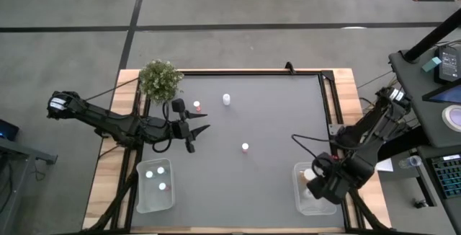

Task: Pick and place medicine bottles into bin by pill shape (circle, oval)
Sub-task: Put the transparent capsule bottle into the transparent bin

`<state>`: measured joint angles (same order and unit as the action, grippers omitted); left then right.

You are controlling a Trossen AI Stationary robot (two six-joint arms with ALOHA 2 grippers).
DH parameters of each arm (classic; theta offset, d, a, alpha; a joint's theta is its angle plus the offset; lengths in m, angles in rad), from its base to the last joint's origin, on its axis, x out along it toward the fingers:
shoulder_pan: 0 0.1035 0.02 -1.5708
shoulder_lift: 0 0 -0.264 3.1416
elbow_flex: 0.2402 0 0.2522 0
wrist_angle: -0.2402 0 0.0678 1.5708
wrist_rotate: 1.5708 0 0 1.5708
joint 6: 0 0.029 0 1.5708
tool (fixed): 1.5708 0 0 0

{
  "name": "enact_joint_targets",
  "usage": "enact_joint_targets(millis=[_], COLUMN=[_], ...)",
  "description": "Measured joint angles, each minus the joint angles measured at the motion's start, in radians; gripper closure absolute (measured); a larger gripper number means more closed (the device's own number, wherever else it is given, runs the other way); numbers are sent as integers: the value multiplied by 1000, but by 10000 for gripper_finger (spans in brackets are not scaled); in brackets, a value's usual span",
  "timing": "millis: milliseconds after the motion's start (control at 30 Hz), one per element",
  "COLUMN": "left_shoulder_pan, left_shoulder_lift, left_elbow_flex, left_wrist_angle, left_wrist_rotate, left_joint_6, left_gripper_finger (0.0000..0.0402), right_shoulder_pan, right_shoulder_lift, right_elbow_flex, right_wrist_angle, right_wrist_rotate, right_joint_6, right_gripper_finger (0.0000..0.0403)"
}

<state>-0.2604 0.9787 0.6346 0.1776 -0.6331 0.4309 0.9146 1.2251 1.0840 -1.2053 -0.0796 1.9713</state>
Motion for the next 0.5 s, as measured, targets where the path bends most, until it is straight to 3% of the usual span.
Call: enact_joint_targets(millis=[500], left_shoulder_pan=[0], left_shoulder_lift=[0], left_elbow_flex=[0], left_wrist_angle=[0], left_wrist_rotate=[0], left_joint_6=[0], left_gripper_finger=[240], right_shoulder_pan=[0], right_shoulder_lift=[1], right_elbow_flex=[-119], right_wrist_angle=[52], right_wrist_rotate=[23], right_joint_6=[-27], right_gripper_finger=[271])
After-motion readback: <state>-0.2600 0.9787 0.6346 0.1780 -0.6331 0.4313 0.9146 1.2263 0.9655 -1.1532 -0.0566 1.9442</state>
